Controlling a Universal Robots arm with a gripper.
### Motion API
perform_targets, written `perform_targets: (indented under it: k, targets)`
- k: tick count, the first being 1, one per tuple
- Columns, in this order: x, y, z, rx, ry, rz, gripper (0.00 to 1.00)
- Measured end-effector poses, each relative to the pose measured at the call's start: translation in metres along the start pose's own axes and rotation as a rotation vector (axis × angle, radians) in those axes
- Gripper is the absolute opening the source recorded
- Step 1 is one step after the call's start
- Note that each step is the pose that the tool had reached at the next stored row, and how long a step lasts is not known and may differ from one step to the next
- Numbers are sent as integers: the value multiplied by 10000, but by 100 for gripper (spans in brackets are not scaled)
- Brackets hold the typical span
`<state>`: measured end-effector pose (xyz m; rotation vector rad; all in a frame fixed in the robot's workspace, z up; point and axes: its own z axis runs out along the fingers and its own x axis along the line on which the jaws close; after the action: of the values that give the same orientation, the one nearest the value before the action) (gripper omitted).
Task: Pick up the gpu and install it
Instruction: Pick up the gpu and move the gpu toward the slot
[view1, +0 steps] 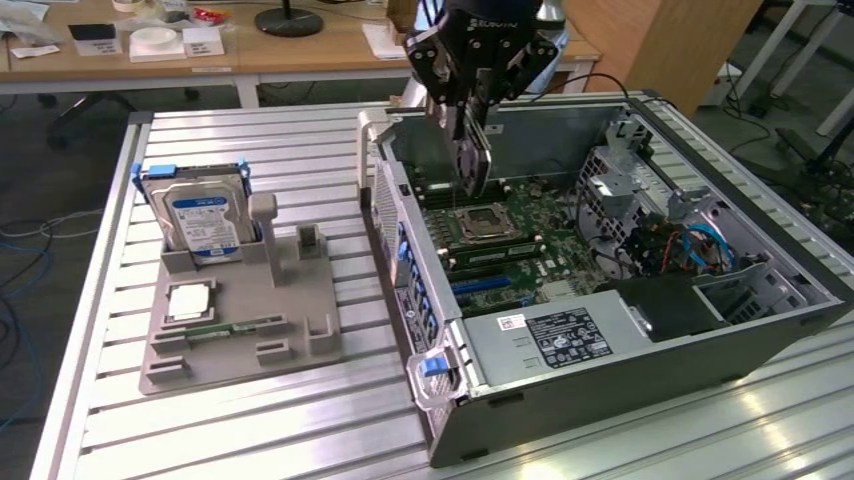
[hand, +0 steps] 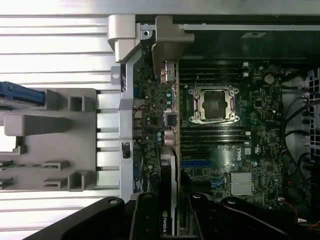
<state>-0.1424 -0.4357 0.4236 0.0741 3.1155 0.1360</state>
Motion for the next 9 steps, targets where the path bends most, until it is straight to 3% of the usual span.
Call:
perform_targets:
  k: [9]
  targets:
    - [-200,17,5,1,0,1,26]
